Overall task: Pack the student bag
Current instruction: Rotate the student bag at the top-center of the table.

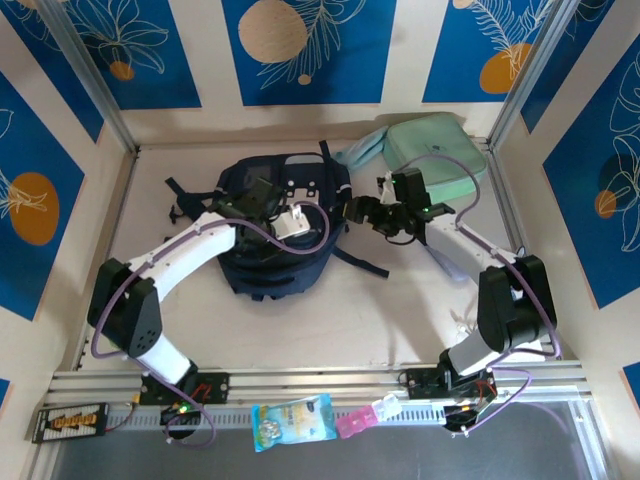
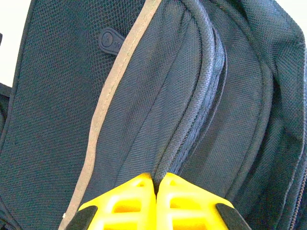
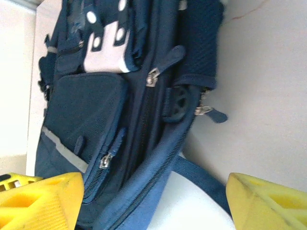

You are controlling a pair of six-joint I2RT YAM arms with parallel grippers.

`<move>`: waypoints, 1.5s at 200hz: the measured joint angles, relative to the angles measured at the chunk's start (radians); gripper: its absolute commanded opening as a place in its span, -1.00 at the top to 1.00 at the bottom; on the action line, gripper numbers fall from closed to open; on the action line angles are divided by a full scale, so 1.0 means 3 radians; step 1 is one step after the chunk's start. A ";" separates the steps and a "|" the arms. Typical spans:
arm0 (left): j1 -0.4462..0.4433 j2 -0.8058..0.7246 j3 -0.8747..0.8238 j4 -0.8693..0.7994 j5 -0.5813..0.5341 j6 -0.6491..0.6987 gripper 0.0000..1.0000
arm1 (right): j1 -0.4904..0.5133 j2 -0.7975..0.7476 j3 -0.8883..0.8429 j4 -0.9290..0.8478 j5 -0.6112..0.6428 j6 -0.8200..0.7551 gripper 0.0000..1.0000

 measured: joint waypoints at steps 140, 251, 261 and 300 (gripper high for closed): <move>0.0234 -0.0659 -0.0532 0.0348 0.0188 -0.0354 1.00 | 0.0324 0.0688 -0.0023 0.0927 -0.0675 0.0441 -0.50; 0.0320 -0.0704 -0.0532 0.0394 0.0282 -0.0420 1.00 | 0.0018 0.1411 0.1025 0.0763 -0.0476 0.0046 -0.50; 0.0322 -0.0704 -0.0532 0.0397 0.0291 -0.0427 1.00 | 0.0005 0.1527 0.1123 0.0729 -0.0495 0.0006 -0.50; 0.0323 -0.0713 -0.0570 0.0423 0.0301 -0.0463 1.00 | 0.0003 0.1645 0.1162 0.0656 -0.0692 -0.0174 -0.25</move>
